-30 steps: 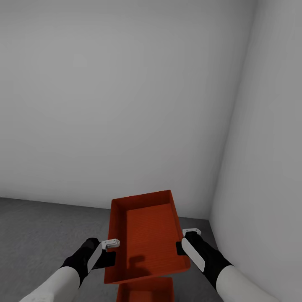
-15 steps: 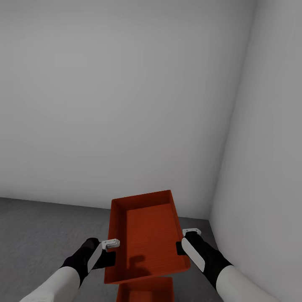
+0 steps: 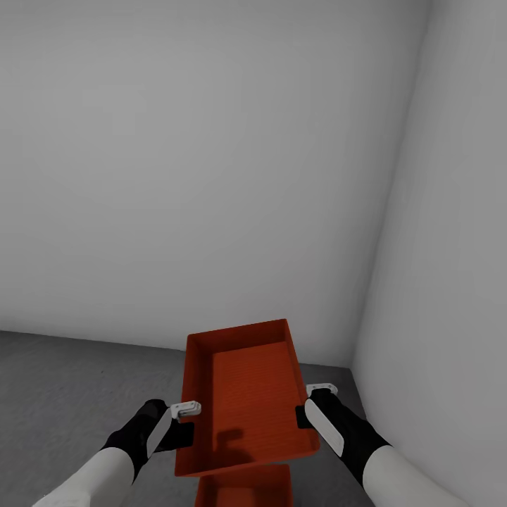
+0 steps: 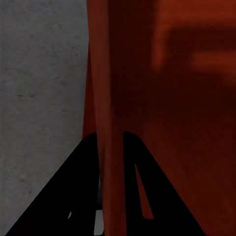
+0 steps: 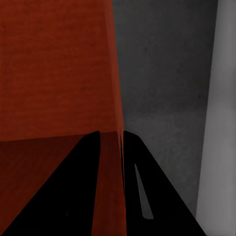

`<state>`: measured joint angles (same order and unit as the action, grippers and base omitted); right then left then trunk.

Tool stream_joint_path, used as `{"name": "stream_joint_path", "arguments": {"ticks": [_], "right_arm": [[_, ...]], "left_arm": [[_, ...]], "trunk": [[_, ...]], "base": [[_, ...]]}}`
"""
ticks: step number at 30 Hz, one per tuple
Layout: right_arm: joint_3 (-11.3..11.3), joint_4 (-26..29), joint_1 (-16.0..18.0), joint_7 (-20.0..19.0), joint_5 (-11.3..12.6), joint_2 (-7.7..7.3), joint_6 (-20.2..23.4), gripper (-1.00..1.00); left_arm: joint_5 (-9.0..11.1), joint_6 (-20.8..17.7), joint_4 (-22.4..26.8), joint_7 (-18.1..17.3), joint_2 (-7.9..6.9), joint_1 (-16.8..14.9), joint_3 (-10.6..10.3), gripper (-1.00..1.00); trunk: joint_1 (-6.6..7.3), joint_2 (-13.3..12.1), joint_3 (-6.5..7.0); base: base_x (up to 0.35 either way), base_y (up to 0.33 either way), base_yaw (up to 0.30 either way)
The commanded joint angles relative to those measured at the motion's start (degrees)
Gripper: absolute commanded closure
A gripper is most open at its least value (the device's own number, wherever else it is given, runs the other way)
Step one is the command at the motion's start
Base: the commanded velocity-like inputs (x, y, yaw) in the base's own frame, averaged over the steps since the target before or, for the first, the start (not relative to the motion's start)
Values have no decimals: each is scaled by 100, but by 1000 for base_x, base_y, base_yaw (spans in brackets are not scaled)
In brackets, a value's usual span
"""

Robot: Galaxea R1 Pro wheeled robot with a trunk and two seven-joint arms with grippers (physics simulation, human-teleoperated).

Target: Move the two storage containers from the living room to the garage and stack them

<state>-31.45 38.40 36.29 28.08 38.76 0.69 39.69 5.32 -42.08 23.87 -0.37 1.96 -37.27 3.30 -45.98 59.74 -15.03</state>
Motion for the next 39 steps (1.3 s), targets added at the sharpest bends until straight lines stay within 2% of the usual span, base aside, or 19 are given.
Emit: {"name": "stream_joint_path", "arguments": {"ticks": [1, 39], "right_arm": [[-72, 1, 1, 49, 105, 2, 11, 100], [-72, 0, 1, 40, 105, 2, 11, 100]], "left_arm": [[40, -28, 12, 20, 33, -8, 65, 100], [40, -28, 12, 20, 33, -8, 65, 100]], "trunk": [[-23, 48, -29], [-858, 1572, -1038]], "base": [[0, 0, 0], [0, 0, 0]]}}
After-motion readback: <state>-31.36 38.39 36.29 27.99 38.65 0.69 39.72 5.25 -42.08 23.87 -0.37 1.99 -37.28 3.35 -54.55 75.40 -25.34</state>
